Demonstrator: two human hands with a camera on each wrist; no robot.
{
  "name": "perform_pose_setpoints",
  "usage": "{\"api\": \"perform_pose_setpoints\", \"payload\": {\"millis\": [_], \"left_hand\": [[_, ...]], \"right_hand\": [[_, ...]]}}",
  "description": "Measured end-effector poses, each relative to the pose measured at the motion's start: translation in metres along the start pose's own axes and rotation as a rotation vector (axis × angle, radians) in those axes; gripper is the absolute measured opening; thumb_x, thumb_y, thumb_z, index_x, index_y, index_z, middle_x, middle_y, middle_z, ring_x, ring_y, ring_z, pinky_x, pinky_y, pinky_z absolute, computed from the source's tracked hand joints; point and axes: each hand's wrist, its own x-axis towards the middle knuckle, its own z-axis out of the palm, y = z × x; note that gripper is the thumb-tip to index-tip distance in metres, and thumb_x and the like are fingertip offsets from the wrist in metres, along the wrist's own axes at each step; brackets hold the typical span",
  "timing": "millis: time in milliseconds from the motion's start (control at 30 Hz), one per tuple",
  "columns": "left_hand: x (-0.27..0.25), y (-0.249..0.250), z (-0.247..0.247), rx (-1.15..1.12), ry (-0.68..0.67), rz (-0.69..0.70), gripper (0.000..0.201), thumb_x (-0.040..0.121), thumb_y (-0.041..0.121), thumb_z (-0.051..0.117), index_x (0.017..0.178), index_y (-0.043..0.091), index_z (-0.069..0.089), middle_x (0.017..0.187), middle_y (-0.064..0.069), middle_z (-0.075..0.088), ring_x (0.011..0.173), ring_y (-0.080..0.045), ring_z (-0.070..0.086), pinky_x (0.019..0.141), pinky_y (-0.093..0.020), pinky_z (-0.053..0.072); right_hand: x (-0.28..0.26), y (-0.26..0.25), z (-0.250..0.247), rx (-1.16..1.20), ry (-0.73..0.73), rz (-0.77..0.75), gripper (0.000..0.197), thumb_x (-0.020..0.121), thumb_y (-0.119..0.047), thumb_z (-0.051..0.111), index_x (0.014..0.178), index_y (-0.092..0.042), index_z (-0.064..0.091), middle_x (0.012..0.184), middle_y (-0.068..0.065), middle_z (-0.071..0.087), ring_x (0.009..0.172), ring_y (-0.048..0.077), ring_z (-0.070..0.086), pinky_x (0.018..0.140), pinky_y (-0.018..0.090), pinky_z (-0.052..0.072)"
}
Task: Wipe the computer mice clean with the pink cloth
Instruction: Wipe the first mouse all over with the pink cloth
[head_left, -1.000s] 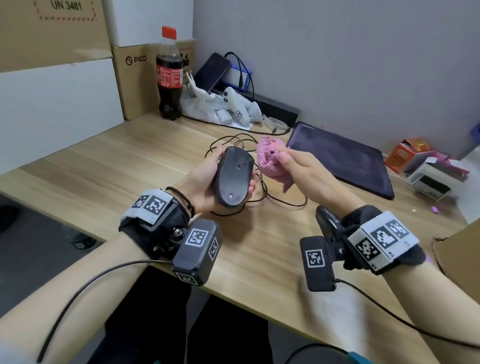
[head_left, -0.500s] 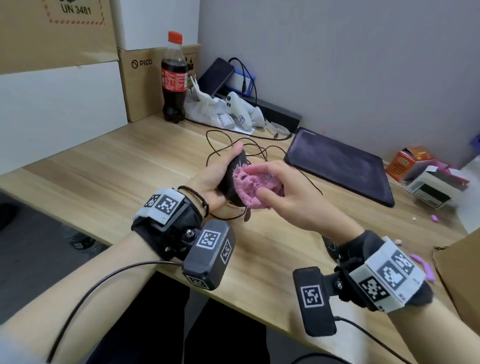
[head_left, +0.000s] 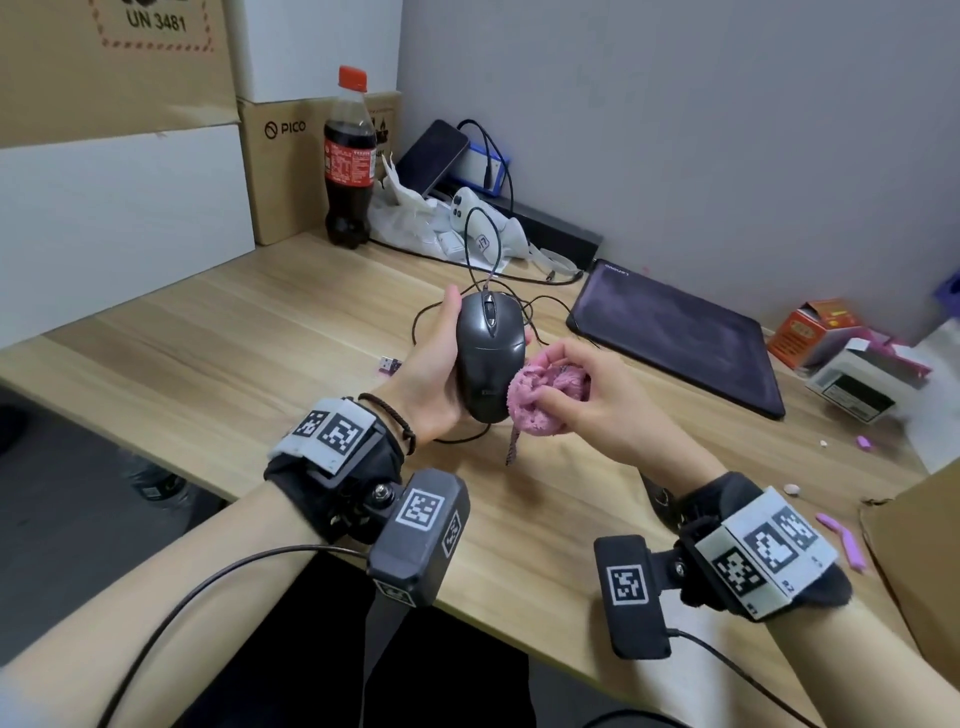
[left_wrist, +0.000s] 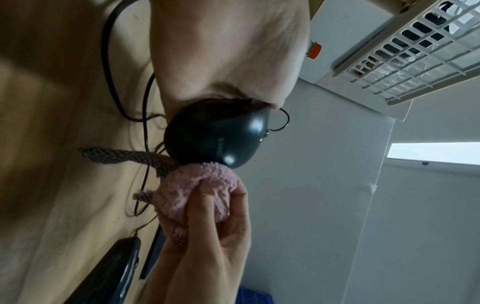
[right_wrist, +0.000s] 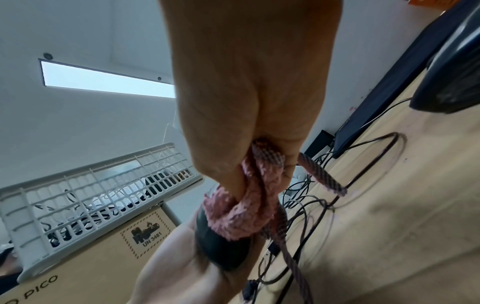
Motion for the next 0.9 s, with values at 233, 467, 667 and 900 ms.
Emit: {"api": "perform_pose_setpoints", "payload": {"millis": [233, 467, 667, 900], "left_hand": [[0.003, 0.001, -0.003, 0.066, 0.041, -0.064, 0.090, 0.088, 0.079, 0.015, 0.130, 0.012, 0.059, 0.122, -0.014, 0.068, 0.113, -0.027, 0.065, 0.091, -0.038, 0.052], [-0.008, 0.001, 0.005, 0.137, -0.121, -0.130, 0.078, 0.093, 0.072, 0.022, 0.122, 0.012, 0.063, 0.105, -0.015, 0.070, 0.084, -0.024, 0.067, 0.081, -0.037, 0.055], [-0.008, 0.002, 0.012, 0.064, -0.136, -0.160, 0.081, 0.093, 0.071, 0.028, 0.128, 0.005, 0.058, 0.099, -0.016, 0.065, 0.075, -0.024, 0.063, 0.075, -0.036, 0.054], [-0.001, 0.003, 0.009, -0.204, -0.118, -0.108, 0.081, 0.095, 0.070, 0.018, 0.133, 0.009, 0.055, 0.113, -0.017, 0.069, 0.094, -0.025, 0.071, 0.080, -0.036, 0.057]], "right_hand": [[0.009, -0.013, -0.005, -0.040, 0.033, -0.166, 0.009, 0.081, -0.026, 0.075, 0.088, -0.028, 0.071, 0.093, -0.006, 0.069, 0.087, 0.016, 0.065, 0.078, 0.040, 0.055], [0.032, -0.010, -0.011, -0.123, 0.228, -0.122, 0.005, 0.085, -0.015, 0.071, 0.083, -0.018, 0.067, 0.077, 0.000, 0.062, 0.068, 0.011, 0.053, 0.062, 0.022, 0.045], [0.048, -0.005, -0.023, -0.175, 0.299, -0.018, 0.009, 0.087, -0.013, 0.063, 0.085, -0.020, 0.068, 0.076, -0.008, 0.062, 0.073, 0.012, 0.059, 0.065, 0.027, 0.049], [0.028, -0.014, -0.009, -0.123, 0.247, -0.231, 0.013, 0.088, -0.010, 0.066, 0.096, -0.017, 0.073, 0.102, -0.001, 0.064, 0.093, 0.009, 0.060, 0.083, 0.015, 0.047]]}}
